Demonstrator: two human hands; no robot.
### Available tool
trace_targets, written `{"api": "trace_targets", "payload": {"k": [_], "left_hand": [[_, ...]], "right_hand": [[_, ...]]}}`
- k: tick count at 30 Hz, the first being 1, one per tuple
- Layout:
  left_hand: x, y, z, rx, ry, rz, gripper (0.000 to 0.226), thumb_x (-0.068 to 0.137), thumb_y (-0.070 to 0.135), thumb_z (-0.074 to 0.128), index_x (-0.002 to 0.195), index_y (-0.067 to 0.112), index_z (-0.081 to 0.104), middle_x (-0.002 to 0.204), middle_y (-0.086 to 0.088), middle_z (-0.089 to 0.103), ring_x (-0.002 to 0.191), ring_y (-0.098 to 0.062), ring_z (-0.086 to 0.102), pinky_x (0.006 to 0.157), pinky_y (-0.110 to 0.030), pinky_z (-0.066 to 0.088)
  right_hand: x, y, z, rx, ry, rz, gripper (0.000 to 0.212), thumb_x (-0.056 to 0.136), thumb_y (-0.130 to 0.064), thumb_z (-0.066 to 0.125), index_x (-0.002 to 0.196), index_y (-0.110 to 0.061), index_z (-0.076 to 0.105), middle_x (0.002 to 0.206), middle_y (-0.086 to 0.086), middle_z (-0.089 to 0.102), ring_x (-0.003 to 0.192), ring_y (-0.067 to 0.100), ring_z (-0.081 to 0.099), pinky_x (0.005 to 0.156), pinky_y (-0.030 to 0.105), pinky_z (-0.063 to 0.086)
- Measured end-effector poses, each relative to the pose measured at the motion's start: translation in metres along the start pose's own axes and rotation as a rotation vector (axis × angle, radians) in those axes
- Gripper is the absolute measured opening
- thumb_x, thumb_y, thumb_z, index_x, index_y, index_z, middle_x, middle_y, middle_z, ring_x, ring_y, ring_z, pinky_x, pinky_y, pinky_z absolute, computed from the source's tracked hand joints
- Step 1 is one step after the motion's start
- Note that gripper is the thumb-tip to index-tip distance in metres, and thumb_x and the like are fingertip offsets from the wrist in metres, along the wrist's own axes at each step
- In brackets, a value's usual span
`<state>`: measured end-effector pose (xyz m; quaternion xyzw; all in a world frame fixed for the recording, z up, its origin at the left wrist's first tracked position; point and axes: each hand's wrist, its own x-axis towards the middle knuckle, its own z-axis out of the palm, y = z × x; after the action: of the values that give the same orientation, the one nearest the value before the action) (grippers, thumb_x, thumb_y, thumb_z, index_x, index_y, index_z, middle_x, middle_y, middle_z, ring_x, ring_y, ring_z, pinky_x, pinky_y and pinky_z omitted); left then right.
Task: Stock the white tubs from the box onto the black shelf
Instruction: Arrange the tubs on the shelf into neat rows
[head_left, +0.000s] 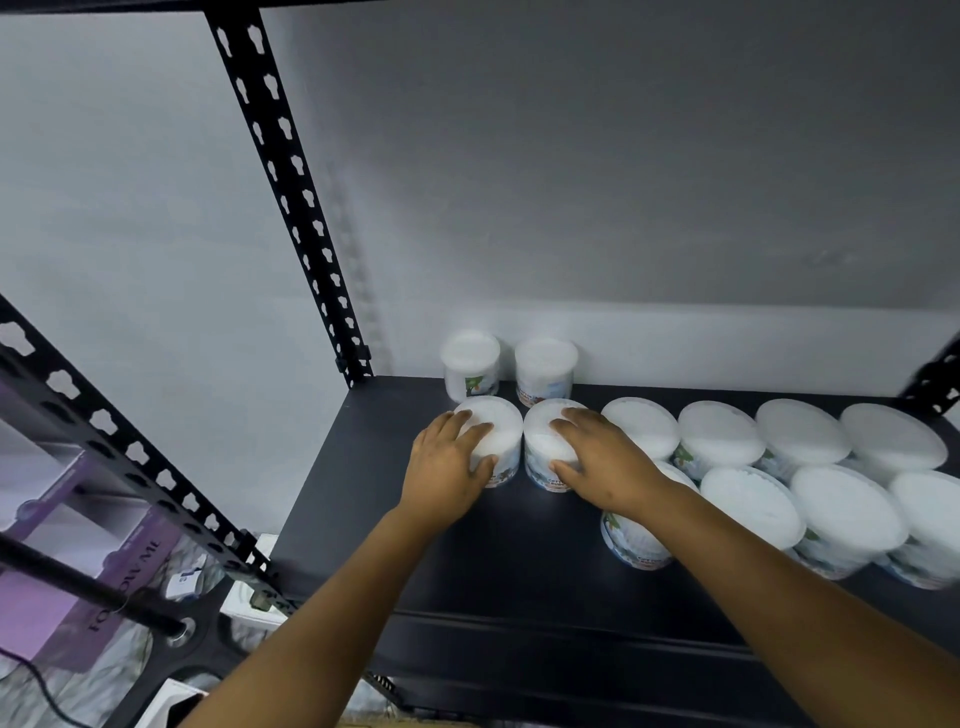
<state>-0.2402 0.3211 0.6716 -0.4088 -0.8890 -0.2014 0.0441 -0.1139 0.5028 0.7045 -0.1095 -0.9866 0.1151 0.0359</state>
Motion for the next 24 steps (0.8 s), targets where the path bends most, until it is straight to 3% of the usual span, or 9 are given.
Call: {"api": "trace_targets", "payload": {"k": [4, 15, 22, 24], "left_hand": [[0.001, -0.002, 0.000, 0.021, 0.017, 0.007, 0.047, 0.087, 0.041, 0.061, 0.130, 0.021, 0.057, 0.140, -0.007, 0.049, 0.131, -0.029, 0.040, 0.109, -0.043, 0.029], [0.004, 0.002, -0.005, -0.046, 0.018, -0.009, 0.052, 0.089, 0.046, 0.055, 0.134, 0.022, 0.050, 0.145, -0.004, 0.041, 0.135, -0.023, 0.031, 0.113, -0.038, 0.023], [0.035, 0.002, -0.015, -0.077, 0.067, 0.008, 0.065, 0.083, 0.059, 0.036, 0.128, 0.017, 0.057, 0.135, -0.008, 0.053, 0.127, -0.029, 0.045, 0.107, -0.040, 0.034], [0.050, 0.001, -0.018, -0.076, 0.009, -0.035, 0.060, 0.087, 0.057, 0.040, 0.132, 0.018, 0.053, 0.141, -0.008, 0.048, 0.133, -0.027, 0.039, 0.111, -0.038, 0.028]], "right_hand": [[0.002, 0.001, -0.001, -0.019, -0.005, -0.003, 0.056, 0.090, -0.033, 0.057, 0.139, -0.012, 0.041, 0.149, 0.010, 0.035, 0.136, 0.027, 0.033, 0.111, 0.033, 0.028], [0.004, 0.003, 0.000, 0.038, 0.034, 0.016, 0.062, 0.088, -0.041, 0.058, 0.140, -0.014, 0.041, 0.149, 0.007, 0.036, 0.137, 0.023, 0.032, 0.112, 0.031, 0.026], [0.029, 0.000, -0.009, 0.130, 0.067, 0.102, 0.063, 0.093, -0.050, 0.047, 0.144, -0.016, 0.032, 0.151, 0.004, 0.032, 0.139, 0.021, 0.028, 0.112, 0.031, 0.023], [0.044, 0.000, -0.015, 0.143, 0.041, 0.157, 0.064, 0.093, -0.051, 0.045, 0.145, -0.016, 0.029, 0.153, 0.003, 0.028, 0.140, 0.021, 0.026, 0.112, 0.033, 0.024]]}}
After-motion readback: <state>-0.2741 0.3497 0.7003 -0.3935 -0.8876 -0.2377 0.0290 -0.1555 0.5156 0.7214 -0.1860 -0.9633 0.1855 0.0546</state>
